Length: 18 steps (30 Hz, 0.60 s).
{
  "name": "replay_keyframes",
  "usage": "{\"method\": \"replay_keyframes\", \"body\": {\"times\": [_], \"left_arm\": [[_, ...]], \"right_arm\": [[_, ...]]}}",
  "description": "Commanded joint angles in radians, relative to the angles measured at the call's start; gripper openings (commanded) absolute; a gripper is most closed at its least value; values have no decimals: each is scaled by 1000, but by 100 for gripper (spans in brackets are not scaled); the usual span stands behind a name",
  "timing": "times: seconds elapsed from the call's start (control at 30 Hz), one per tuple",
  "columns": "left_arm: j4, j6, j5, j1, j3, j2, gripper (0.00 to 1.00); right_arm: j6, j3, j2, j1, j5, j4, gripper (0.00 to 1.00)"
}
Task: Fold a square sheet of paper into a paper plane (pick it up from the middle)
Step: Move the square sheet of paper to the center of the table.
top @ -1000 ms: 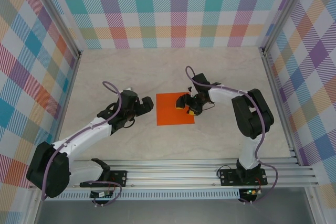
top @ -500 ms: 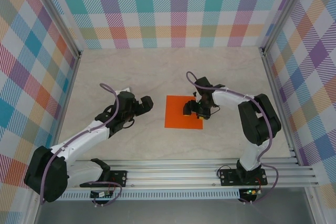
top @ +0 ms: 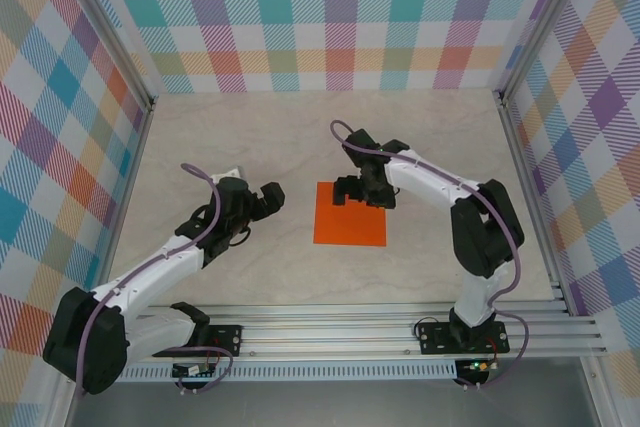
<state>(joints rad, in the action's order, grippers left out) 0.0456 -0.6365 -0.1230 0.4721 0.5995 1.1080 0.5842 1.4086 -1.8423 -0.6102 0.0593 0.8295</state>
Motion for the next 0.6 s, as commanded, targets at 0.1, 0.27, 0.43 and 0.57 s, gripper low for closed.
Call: {"method": "replay_keyframes", "body": {"times": [0.1, 0.27, 0.43, 0.57], "left_arm": [[-10, 23, 51, -19, 9, 42, 100], [-37, 30, 109, -21, 12, 78, 100], [-46, 45, 150, -21, 24, 122, 100], [-39, 57, 151, -21, 31, 133, 100]], "right_arm": [[115, 93, -123, -21, 11, 76, 100], [128, 138, -174, -20, -1, 88, 100], [131, 177, -222, -22, 3, 112, 100], [118, 203, -255, -27, -2, 119, 100]]}}
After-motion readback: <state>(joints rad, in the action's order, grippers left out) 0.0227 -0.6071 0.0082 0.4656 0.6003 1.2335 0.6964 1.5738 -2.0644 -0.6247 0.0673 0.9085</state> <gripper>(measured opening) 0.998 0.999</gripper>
